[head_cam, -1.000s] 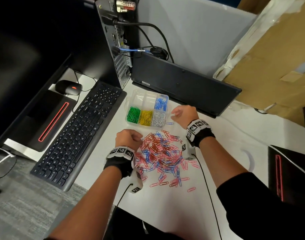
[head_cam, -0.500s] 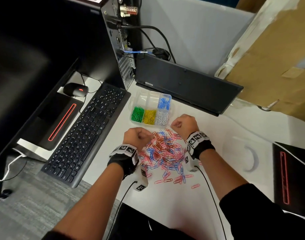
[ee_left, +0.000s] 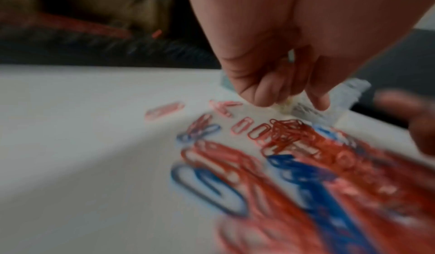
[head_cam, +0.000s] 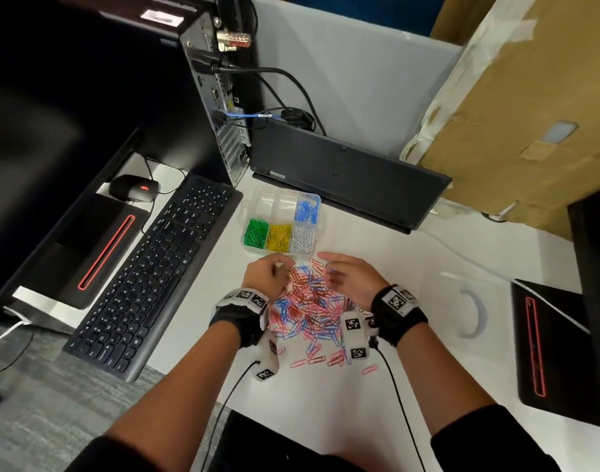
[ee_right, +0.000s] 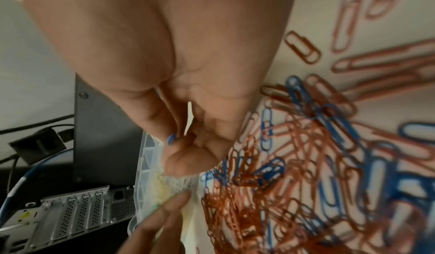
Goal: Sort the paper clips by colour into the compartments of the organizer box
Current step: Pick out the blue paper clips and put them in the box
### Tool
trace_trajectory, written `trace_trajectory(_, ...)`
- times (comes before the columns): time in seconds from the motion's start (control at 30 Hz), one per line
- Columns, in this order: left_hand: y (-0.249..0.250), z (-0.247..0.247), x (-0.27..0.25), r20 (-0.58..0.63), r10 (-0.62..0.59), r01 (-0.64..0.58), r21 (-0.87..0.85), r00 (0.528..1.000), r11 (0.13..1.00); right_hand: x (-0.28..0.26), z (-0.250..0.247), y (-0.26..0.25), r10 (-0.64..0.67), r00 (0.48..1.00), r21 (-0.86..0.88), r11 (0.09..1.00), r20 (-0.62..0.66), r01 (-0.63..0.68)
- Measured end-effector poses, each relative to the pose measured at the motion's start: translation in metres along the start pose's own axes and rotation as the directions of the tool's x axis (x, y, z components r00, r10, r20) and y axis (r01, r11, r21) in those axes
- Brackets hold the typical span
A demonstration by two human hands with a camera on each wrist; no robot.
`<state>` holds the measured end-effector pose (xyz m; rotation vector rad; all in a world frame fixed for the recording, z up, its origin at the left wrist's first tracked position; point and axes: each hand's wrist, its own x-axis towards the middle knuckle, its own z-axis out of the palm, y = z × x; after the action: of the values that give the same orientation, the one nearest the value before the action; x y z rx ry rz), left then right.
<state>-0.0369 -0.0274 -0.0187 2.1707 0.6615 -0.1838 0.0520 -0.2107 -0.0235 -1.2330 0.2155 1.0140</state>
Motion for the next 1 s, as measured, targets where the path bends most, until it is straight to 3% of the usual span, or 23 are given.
trace_trajectory(0.03,0.003,0.002,0.002,0.021,0.081,-0.083,0.092,0.996,0.992,-0.004,0.001,0.002,0.044,0.999,0.079,0.996,0.028,-0.046)
trace_trajectory(0.1,0.007,0.007,0.009,0.101,0.21,-0.228,0.217,0.972,0.949,-0.008,0.004,0.007,0.087,0.995,0.079,0.993,0.041,-0.09)
trace_trajectory(0.17,0.011,0.01,0.013,0.151,0.268,-0.303,0.313,0.952,0.9,-0.008,0.005,0.011,0.035,0.999,-0.125,0.992,-0.016,-0.037)
trace_trajectory(0.2,0.012,0.011,0.016,0.16,0.276,-0.316,0.356,0.948,0.879,-0.007,0.004,0.013,-0.044,0.997,-0.33,0.944,-0.066,0.02)
trace_trajectory(0.27,0.013,0.014,0.02,0.177,0.256,-0.309,0.445,0.95,0.84,-0.003,0.004,0.016,-0.274,0.953,-0.731,0.675,-0.129,0.095)
trace_trajectory(0.3,0.014,0.015,0.021,0.178,0.249,-0.305,0.475,0.952,0.825,-0.002,0.005,0.017,-0.364,0.922,-0.812,0.573,-0.134,0.108)
trace_trajectory(0.4,0.012,0.016,0.022,0.144,0.223,-0.265,0.471,0.964,0.841,0.002,0.016,0.02,-0.461,0.879,-0.862,0.488,-0.122,0.137)
trace_trajectory(0.6,0.008,0.011,0.019,0.148,0.07,-0.123,0.387,0.987,0.914,0.009,0.035,0.022,-0.462,0.88,-0.933,0.352,-0.106,0.073)
trace_trajectory(0.7,0.003,0.009,0.02,0.193,0.009,-0.078,0.352,0.981,0.933,0.007,0.034,0.025,-0.45,0.888,-0.906,0.408,-0.092,0.112)
trace_trajectory(0.83,-0.006,0.006,0.014,0.2,-0.013,-0.033,0.227,0.98,0.973,-0.005,0.022,0.025,-0.369,0.926,-0.778,0.604,-0.078,0.175)
trace_trajectory(0.87,-0.007,0.005,0.011,0.208,-0.009,-0.032,0.192,0.978,0.981,-0.009,0.019,0.023,-0.309,0.947,-0.699,0.696,-0.083,0.166)
trace_trajectory(0.93,-0.009,-0.001,0.004,0.245,0.006,-0.036,0.119,0.97,0.992,-0.019,0.016,0.022,-0.175,0.982,-0.377,0.916,-0.076,0.134)
trace_trajectory(1.0,-0.012,-0.009,-0.004,0.279,0.014,-0.036,0.073,0.96,0.997,-0.027,0.016,0.022,-0.083,0.994,-0.055,0.995,-0.071,0.08)
